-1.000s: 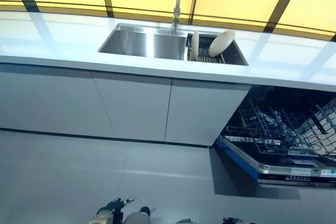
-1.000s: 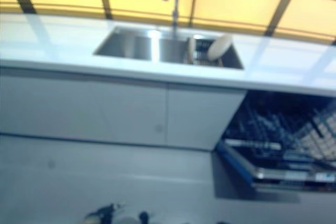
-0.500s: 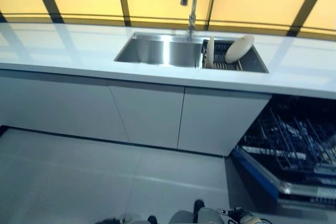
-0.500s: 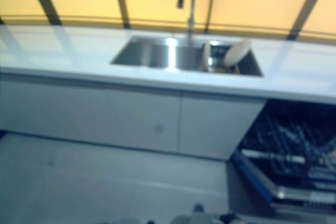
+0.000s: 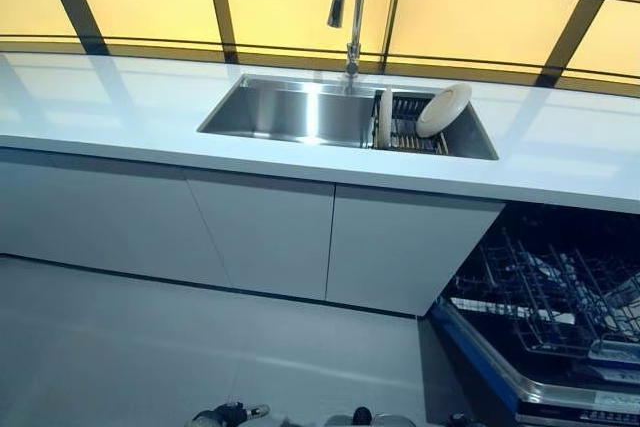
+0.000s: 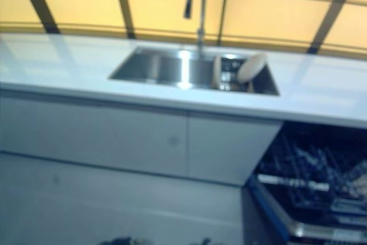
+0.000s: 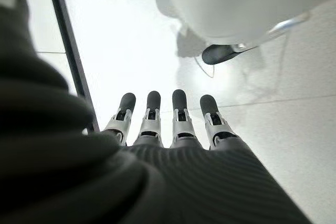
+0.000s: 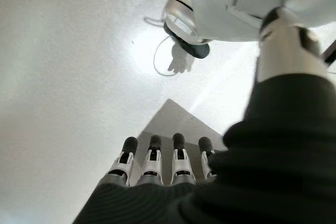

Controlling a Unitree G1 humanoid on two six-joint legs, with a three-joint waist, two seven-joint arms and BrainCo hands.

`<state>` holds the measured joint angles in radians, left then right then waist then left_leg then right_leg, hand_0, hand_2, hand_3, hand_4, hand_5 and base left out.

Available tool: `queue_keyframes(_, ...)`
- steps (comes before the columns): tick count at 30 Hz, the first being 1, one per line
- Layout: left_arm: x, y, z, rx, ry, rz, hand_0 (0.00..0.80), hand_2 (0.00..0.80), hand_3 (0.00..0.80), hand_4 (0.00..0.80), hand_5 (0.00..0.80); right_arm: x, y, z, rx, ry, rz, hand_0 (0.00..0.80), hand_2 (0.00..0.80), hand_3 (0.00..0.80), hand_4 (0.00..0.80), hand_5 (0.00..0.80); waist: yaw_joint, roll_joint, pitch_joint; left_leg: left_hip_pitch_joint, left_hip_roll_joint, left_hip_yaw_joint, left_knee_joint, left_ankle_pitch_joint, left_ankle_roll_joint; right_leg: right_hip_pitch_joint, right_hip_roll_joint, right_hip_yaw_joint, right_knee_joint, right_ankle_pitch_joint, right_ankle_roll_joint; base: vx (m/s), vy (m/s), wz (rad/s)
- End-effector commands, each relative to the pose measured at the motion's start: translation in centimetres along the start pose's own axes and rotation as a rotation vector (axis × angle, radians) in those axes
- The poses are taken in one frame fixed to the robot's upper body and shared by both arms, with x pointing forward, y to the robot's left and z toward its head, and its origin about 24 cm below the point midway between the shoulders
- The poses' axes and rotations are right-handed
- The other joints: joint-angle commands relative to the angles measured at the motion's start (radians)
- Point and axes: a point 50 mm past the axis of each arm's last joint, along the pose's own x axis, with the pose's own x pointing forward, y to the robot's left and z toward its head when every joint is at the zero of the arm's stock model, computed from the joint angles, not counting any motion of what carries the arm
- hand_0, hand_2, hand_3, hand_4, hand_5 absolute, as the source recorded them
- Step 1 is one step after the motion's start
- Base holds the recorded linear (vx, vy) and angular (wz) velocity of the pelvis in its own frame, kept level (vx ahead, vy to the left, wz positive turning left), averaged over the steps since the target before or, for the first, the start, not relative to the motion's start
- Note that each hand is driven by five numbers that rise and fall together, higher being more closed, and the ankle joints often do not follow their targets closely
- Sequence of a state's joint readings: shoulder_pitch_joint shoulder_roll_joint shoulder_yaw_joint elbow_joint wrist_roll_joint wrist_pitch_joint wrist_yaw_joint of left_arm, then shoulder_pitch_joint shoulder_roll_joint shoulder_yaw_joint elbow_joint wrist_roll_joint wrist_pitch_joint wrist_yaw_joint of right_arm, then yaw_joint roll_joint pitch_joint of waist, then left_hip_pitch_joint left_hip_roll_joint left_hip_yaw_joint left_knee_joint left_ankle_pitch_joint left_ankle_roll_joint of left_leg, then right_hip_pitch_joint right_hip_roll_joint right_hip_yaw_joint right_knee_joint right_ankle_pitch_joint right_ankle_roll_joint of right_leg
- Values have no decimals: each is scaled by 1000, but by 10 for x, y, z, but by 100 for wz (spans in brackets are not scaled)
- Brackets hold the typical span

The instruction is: Take plates into dishwasher

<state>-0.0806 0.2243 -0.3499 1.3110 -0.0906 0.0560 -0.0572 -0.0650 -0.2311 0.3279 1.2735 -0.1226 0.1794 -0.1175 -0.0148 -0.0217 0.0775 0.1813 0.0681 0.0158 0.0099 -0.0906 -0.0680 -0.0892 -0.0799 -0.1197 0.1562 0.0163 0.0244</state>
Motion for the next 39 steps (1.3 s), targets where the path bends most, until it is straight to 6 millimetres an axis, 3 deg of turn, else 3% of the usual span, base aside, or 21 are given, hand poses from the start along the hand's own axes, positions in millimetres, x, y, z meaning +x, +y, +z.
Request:
queue_keyframes(1, 0, 11, -1, -13, 35, 73, 0, 0, 0, 0, 0, -2, -8, 43, 5, -133, 29, 0, 0, 0, 0, 0, -13, -18, 49, 32, 29, -63, 76, -33, 26, -17, -125, 18, 20, 72, 109, 139, -169, -16)
queue_keyframes(2, -1, 12, -5, -61, 49, 86, 0, 0, 0, 0, 0, -3, -6, 48, -16, -154, 66, 0, 0, 0, 0, 0, -3, -27, 44, 21, 43, -65, 147, -21, 14, 12, -112, 9, 3, 66, 84, 123, -143, -26)
queue_keyframes(3, -1, 10, -9, -130, 53, 92, 0, 0, 0, 0, 0, -4, -4, 55, -44, -192, 128, 0, 0, 0, 0, 0, 12, -36, 43, -23, 52, -66, 280, 56, 7, 45, -98, -6, -26, 61, 53, 173, -186, -36)
queue_keyframes(5, -1, 5, -13, -179, 40, 89, 0, 0, 0, 0, 0, -8, 0, 65, -142, -255, 243, 0, 0, 0, 0, 0, 45, -53, 65, -215, 24, -83, 574, 197, 4, 101, -90, -9, -43, 41, 9, 146, -104, -53)
queue_keyframes(6, -1, 4, -11, -179, 31, 90, 0, 0, 0, 0, 0, -10, 3, 67, -188, -263, 299, 0, 0, 0, 0, 0, 61, -55, 79, -296, 12, -85, 636, 215, 2, 129, -86, -1, -41, 31, -3, 151, 60, -66)
queue_keyframes(7, -1, 3, -10, -181, 25, 87, 0, 0, 0, 0, 0, -11, 4, 69, -223, -278, 326, 0, 0, 0, 0, 0, 77, -41, 91, -321, -9, -76, 582, 208, 4, 156, -75, 6, -41, 16, 1, 255, 200, -78)
queue_keyframes(8, -1, 4, -8, -194, 13, 88, 0, 0, 0, 0, 0, -13, 7, 73, -317, -315, 375, 0, 0, 0, 0, 0, 94, -21, 99, -316, -15, -58, 415, 235, -5, 187, -61, 9, -41, -4, 15, 363, 290, -68)
queue_keyframes(9, -1, 7, -2, -175, -5, 87, 0, 0, 0, 0, 0, -18, 9, 85, -383, -379, 396, 0, 0, 0, 0, 0, 116, 0, 106, -330, 10, -36, 253, 288, -21, 229, -41, 11, -43, -31, 25, 385, 258, -71)
queue_keyframes(11, -1, 11, 8, -121, -21, 93, 0, 0, 0, 0, 0, -27, 9, 108, -441, -472, 414, 0, 0, 0, 0, 0, 149, 4, 113, -377, 22, -37, 133, 335, -24, 284, -25, 30, -46, -59, 30, 332, 149, -48)
queue_keyframes(12, -1, 18, 13, -108, -21, 118, 0, 0, 0, 0, 0, -34, 8, 127, -462, -533, 411, 0, 0, 0, 0, 0, 163, -12, 109, -356, 5, -62, 76, 294, -11, 303, -35, 50, -32, -90, 37, 279, 115, -43)
queue_keyframes(14, -3, 32, 24, -87, -25, 148, 0, 0, 0, 0, 0, -43, 8, 146, -495, -567, 369, 0, 0, 0, 0, 0, 146, -31, 81, -323, -12, -40, 75, 230, 20, 293, -57, 53, -21, -104, 57, 192, 105, -44)
queue_keyframes(16, -5, 42, 37, -122, -56, 165, 0, 0, 0, 0, 0, -50, 11, 156, -471, -603, 366, 0, 0, 0, 0, 0, 143, -36, 72, -284, 3, -38, 54, 219, 17, 264, -88, 26, -8, -88, 80, 110, 36, 46)
queue_keyframes(19, -5, 44, 43, -105, -70, 166, 0, 0, 0, 0, 0, -54, 17, 159, -474, -610, 392, 0, 0, 0, 0, 0, 147, -42, 61, -293, -2, -36, 43, 220, 25, 253, -97, 13, -30, -76, 82, 37, -13, 11)
queue_keyframes(22, -6, 44, 50, -81, -94, 168, 0, 0, 0, 0, 0, -68, 20, 175, -533, -698, 442, 0, 0, 0, 0, 0, 158, -57, 61, -339, -5, -36, 59, 221, 28, 250, -99, 14, -63, -60, 86, -14, -59, -7)
queue_keyframes(25, -7, 48, 51, -33, -109, 168, 0, 0, 0, 0, 0, -117, 19, 211, -556, -931, 605, 0, 0, 0, 0, 0, 164, -82, 65, -368, 1, -34, 71, 220, 20, 266, -98, 15, -103, -46, 93, 55, -96, -6)
queue_keyframes(28, -8, 56, 37, -65, -91, 184, 0, 0, 0, 0, 0, -177, -4, 231, -510, -1157, 762, 0, 0, 0, 0, 0, 155, -97, 62, -379, 17, -22, 67, 220, 10, 279, -94, 27, -128, -42, 97, 67, -52, -4)
queue_keyframes(32, -9, 60, 15, -110, -73, 206, 0, 0, 0, 0, 0, -228, -32, 234, -360, -1409, 955, 0, 0, 0, 0, 0, 147, -104, 56, -391, 31, -20, 80, 213, 4, 279, -94, 40, -142, -38, 105, 85, -9, -10)
queue_keyframes(35, -8, 55, -1, -136, -49, 192, 0, 0, 0, 0, 0, -250, -54, 239, -162, -1555, 1066, 0, 0, 0, 0, 0, 150, -106, 49, -402, 33, -24, 114, 192, 1, 288, -101, 39, -153, -38, 113, 124, 19, -9)
queue_keyframes(39, -8, 50, -11, -141, -43, 188, 0, 0, 0, 0, 0, -259, -96, 251, 119, -1699, 983, 0, 0, 0, 0, 0, 149, -101, 34, -404, 25, -15, 157, 159, 8, 301, -121, 31, -157, -36, 127, 111, 82, -2)
